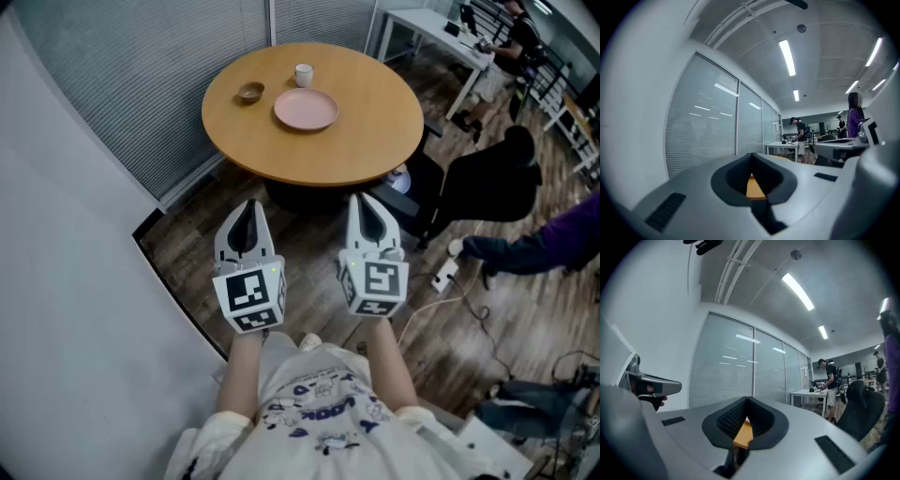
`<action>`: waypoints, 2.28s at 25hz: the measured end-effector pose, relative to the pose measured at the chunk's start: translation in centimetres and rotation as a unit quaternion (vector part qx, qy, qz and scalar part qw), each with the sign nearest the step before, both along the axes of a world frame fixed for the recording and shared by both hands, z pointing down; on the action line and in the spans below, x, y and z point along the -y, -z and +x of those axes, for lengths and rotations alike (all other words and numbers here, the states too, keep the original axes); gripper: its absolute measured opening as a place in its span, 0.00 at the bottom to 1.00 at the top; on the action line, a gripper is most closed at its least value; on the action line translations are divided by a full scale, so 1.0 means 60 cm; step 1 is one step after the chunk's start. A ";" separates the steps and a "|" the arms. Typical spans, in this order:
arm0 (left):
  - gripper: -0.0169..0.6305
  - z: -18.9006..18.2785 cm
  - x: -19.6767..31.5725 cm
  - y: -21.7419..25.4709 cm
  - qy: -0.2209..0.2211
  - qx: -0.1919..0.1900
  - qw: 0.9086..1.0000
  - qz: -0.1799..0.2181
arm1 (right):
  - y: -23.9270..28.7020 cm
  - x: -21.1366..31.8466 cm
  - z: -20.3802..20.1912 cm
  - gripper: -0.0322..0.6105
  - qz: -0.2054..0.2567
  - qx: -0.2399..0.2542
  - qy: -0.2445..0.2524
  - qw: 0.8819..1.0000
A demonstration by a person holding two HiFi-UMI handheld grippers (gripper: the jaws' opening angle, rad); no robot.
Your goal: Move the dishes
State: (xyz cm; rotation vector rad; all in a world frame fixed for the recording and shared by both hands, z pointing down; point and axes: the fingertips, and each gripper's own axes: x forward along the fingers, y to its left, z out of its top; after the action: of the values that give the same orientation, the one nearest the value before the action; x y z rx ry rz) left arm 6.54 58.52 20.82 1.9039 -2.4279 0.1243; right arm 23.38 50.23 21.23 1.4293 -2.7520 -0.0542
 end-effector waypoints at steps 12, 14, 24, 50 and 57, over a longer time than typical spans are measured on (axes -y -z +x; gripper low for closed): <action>0.03 -0.003 -0.002 -0.006 0.001 -0.003 1.000 -0.004 | -0.008 -0.001 -0.005 0.05 -0.006 0.000 0.002 1.000; 0.03 -0.004 -0.001 -0.009 0.002 -0.005 1.000 -0.007 | -0.009 0.002 -0.006 0.05 -0.010 0.000 0.003 1.000; 0.03 -0.045 0.035 -0.029 0.009 -0.014 1.000 -0.021 | -0.040 0.047 -0.040 0.05 -0.035 0.004 0.007 0.999; 0.03 -0.292 0.552 -0.086 -0.070 -0.038 0.995 -0.060 | -0.094 0.529 -0.243 0.06 -0.082 -0.014 -0.086 0.993; 0.03 -0.299 0.639 -0.130 -0.071 -0.070 0.991 -0.089 | -0.128 0.621 -0.238 0.06 -0.108 -0.031 -0.097 0.989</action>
State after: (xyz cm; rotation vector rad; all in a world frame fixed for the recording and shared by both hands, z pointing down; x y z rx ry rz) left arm -11.43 20.18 28.65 1.9340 -2.1164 0.1999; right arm 9.10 12.96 28.88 1.5936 -2.4663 0.1964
